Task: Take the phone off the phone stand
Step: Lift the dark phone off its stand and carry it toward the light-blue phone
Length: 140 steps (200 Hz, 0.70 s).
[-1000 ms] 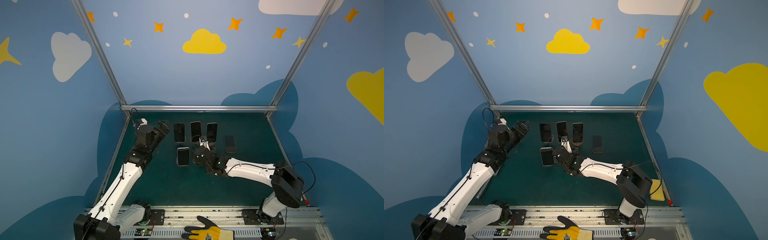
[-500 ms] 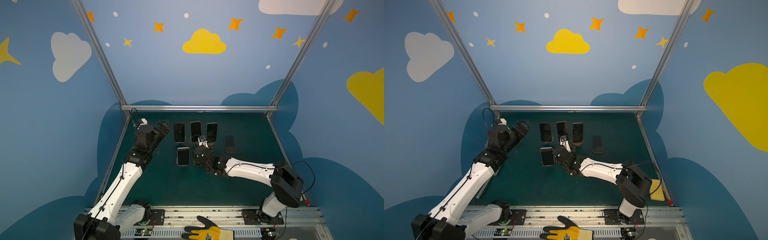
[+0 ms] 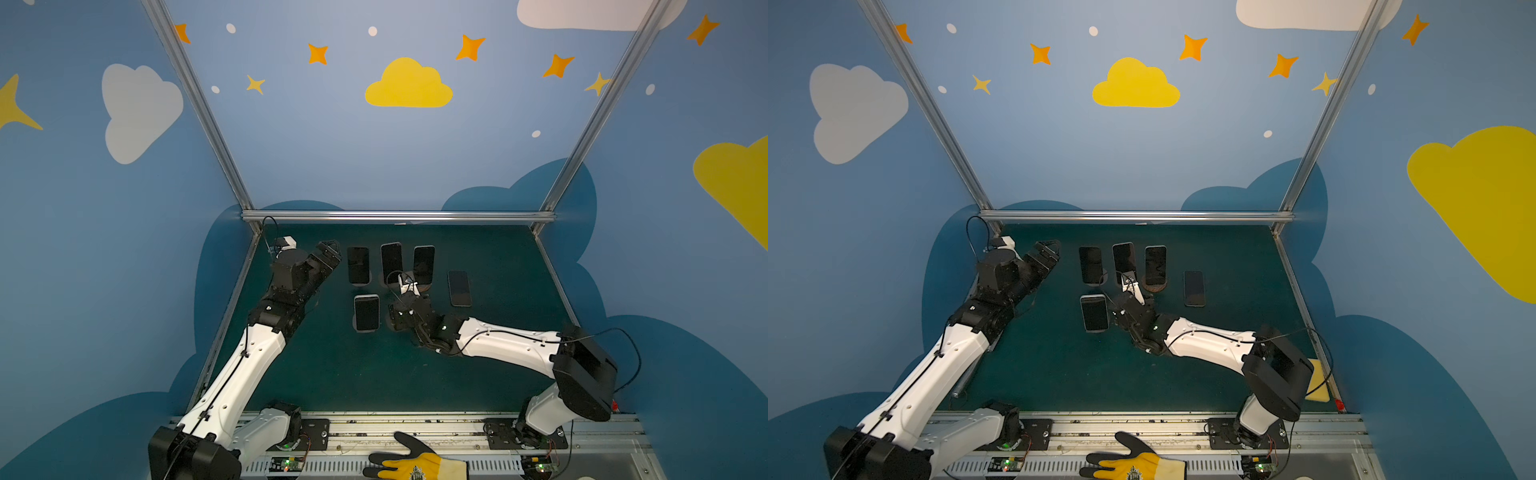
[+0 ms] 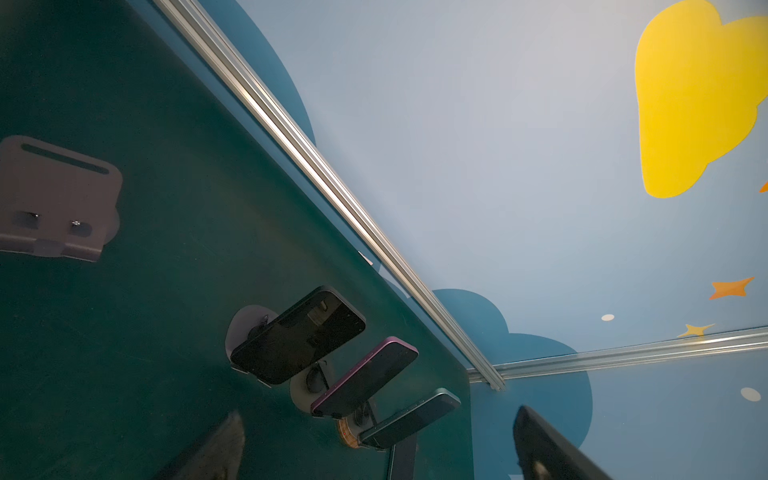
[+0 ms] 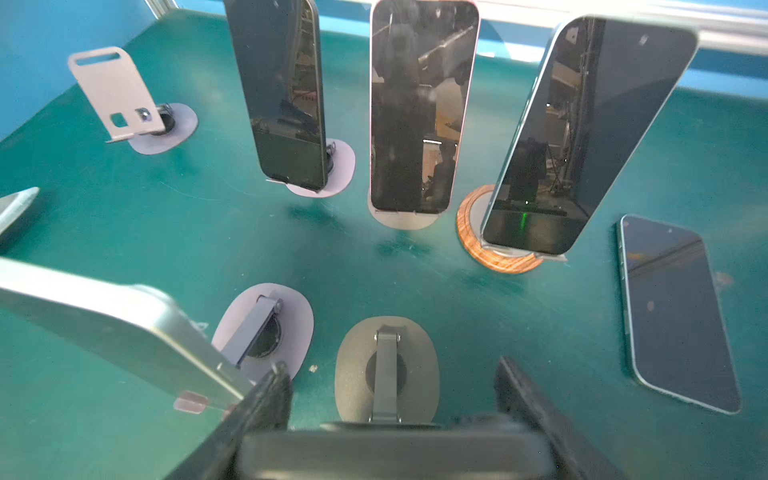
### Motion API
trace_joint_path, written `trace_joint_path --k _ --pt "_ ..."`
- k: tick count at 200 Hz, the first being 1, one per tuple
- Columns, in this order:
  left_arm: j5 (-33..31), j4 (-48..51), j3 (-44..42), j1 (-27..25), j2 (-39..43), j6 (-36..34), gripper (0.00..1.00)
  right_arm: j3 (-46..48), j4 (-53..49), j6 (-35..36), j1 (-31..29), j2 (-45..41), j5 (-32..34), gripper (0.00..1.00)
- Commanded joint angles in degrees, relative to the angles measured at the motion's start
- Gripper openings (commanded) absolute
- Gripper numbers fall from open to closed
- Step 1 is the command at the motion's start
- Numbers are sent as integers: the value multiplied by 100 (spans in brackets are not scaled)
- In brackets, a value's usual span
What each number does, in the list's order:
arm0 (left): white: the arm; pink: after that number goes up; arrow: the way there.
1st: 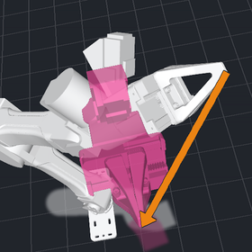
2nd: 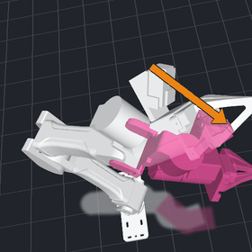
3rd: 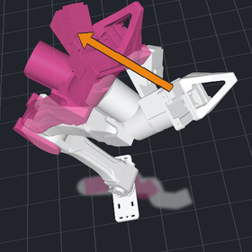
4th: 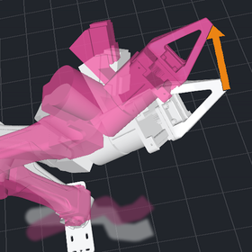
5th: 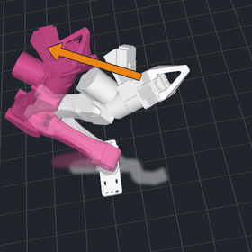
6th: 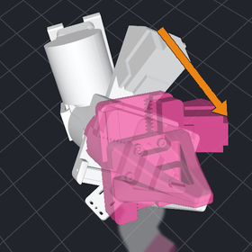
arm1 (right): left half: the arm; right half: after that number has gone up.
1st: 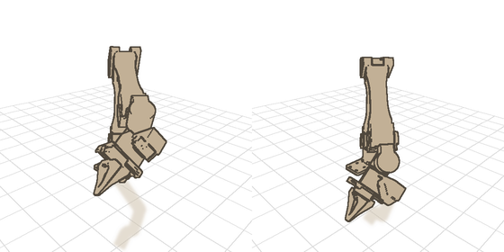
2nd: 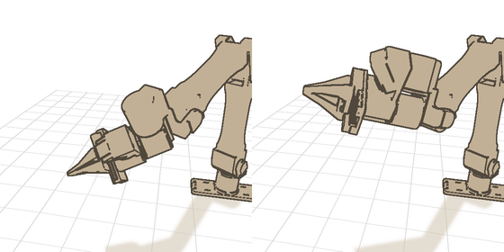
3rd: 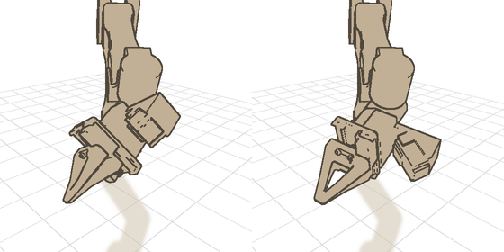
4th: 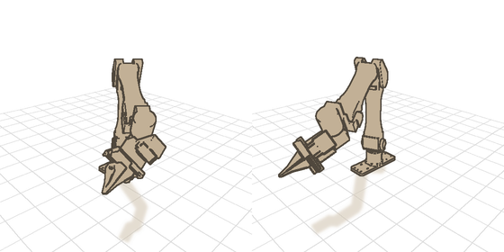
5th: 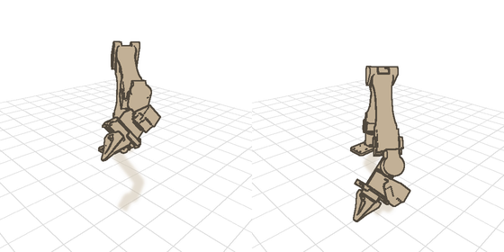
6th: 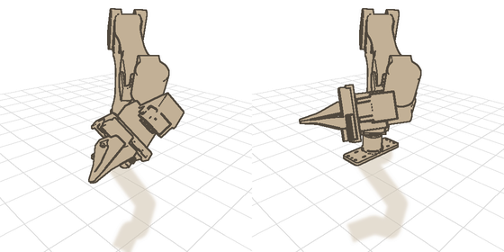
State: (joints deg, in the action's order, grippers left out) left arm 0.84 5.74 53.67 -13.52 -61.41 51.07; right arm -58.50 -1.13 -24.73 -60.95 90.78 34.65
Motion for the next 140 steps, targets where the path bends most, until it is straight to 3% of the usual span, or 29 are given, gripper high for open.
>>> trace_joint_path --k 1,86,140 --pt "74 -144 -50 7 -29 -34 100 -12 89 166 -22 -384 50 65" --pt "117 -237 -61 -32 120 -74 99 461 34 851 107 -1392 632 63" --pt "125 -291 -53 -257 142 -235 99 911 -316 1131 711 -2372 784 62"
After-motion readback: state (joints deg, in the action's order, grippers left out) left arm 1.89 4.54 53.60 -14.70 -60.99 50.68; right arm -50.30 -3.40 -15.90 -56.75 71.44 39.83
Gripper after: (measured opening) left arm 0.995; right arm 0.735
